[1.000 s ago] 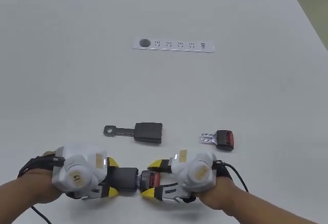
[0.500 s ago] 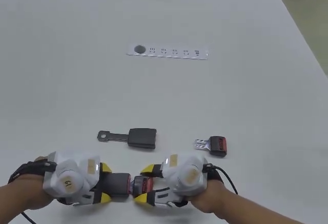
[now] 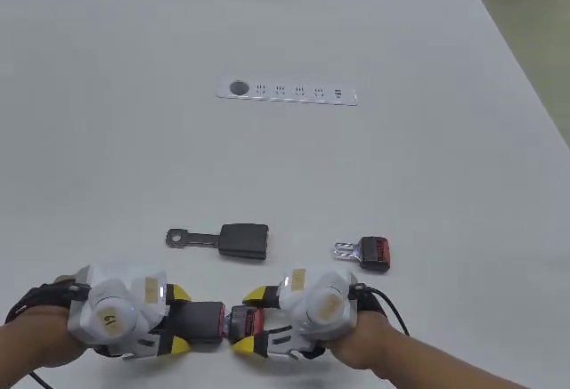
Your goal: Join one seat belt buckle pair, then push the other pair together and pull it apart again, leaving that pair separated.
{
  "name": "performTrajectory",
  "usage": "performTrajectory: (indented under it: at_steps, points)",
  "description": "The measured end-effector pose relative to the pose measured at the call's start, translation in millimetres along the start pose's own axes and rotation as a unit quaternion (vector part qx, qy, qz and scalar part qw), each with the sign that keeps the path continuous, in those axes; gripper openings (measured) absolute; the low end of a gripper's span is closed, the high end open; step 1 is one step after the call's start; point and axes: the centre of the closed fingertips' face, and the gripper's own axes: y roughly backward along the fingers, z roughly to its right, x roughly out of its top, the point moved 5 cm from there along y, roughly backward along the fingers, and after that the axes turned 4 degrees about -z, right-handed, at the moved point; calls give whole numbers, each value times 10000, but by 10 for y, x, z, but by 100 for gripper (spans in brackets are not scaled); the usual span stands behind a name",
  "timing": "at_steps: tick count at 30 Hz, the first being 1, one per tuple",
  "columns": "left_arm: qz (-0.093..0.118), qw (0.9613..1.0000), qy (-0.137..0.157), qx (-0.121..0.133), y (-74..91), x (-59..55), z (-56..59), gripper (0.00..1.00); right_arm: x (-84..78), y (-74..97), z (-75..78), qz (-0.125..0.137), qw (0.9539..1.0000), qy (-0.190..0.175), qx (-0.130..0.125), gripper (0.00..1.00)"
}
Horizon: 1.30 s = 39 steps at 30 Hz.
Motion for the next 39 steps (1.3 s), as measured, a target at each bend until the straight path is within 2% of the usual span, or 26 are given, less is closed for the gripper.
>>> performTrajectory:
  at_steps: [12,26,39]
  points:
    - [18,10000,-70,-45,-8,-11,1,33,-25,21,9,161,9998,-91,78,35]
    - [173,9998,-52,-67,-3,-24,-2,33,-46,40,11,418,9990,-173,51,34]
    - [310,9995,34,-65,-2,-33,2,33,-43,41,3,509,9986,-156,37,35]
